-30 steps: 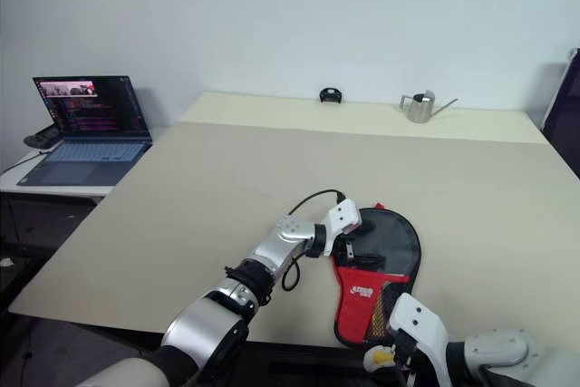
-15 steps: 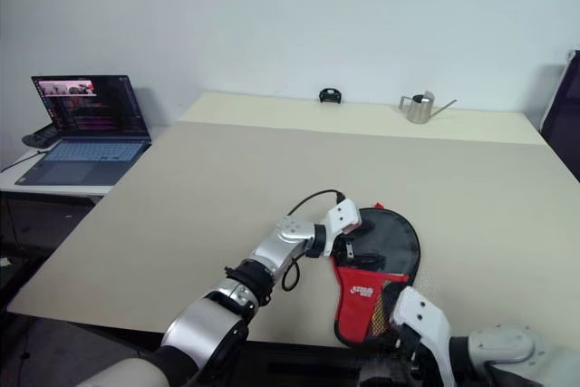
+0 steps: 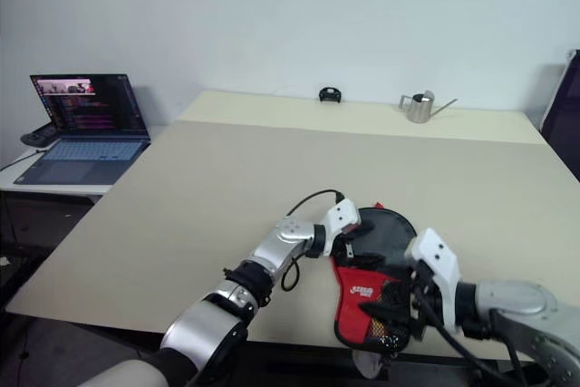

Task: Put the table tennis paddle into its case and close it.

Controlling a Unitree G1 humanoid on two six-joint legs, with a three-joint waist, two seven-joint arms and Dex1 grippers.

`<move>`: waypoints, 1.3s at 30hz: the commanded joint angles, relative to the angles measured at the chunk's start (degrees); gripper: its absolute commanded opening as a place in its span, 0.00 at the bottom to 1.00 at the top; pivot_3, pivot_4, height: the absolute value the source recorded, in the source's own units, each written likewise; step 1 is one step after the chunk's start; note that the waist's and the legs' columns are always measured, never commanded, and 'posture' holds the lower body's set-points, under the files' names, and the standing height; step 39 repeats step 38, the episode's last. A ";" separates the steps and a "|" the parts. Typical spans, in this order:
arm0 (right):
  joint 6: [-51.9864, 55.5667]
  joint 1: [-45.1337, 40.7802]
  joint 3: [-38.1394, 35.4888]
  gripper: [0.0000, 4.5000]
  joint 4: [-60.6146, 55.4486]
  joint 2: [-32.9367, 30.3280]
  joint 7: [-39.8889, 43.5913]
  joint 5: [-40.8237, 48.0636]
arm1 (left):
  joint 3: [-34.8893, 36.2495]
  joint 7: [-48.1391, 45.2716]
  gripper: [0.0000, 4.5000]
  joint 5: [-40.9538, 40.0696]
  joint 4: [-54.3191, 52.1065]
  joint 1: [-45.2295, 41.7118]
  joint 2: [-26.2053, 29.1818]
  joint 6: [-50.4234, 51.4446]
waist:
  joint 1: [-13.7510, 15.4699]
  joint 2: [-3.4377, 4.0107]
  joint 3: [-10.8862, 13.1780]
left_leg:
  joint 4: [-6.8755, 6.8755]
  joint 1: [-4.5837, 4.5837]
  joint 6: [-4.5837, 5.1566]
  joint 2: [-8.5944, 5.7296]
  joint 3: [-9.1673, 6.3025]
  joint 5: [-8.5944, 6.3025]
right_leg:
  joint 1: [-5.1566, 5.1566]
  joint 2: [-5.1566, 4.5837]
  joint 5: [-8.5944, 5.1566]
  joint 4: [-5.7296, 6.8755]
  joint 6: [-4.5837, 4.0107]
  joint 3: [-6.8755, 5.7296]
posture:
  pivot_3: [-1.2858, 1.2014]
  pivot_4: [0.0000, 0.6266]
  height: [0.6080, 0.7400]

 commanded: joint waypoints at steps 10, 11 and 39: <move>-16.03 -10.69 1.74 0.91 20.34 3.51 5.76 -10.96 | 6.52 -5.31 1.00 -14.19 -42.41 11.79 13.63 24.94 | -1.31 0.52 0.78 | -0.02 -0.29 -0.02 0.04 0.06 0.01 | -0.41 0.00 -0.02 0.12 -0.09 0.16 | 0.52 0.24 1.00; -17.26 -12.26 1.88 0.91 23.16 3.81 6.53 -11.78 | 8.14 -5.32 1.00 -15.74 -45.49 12.76 15.43 26.30 | -1.34 0.54 0.79 | -0.01 -0.29 -0.02 0.04 0.06 0.01 | -0.40 -0.01 -0.02 0.10 -0.09 0.16 | 0.52 0.24 1.00; -38.97 -40.95 8.04 0.91 76.38 3.45 27.75 -32.20 | 17.73 12.89 1.00 -24.46 -64.92 29.20 25.44 33.50 | -1.39 0.85 1.01 | -0.01 -0.28 -0.21 -0.01 0.27 0.11 | -0.39 -0.23 -0.02 0.08 -0.15 0.17 | 0.52 0.24 1.00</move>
